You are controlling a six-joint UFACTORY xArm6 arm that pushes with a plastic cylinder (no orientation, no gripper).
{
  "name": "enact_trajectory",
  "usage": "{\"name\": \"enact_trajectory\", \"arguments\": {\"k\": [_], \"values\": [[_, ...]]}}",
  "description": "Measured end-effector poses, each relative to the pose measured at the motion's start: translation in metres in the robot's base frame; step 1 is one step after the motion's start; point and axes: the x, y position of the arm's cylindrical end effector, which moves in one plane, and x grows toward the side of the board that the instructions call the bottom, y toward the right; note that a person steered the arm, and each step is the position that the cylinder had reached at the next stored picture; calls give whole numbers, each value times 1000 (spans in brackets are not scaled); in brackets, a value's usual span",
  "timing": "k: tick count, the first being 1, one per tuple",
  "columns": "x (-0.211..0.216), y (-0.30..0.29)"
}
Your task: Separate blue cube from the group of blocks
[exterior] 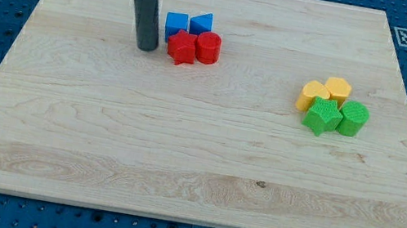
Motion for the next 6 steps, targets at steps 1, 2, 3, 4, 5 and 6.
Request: {"name": "enact_trajectory", "arguments": {"k": [1, 2, 3, 4, 5, 6], "values": [[-35, -22], [-53, -22], [-53, -22], [-53, -15], [-53, -6], [-63, 10]]}}
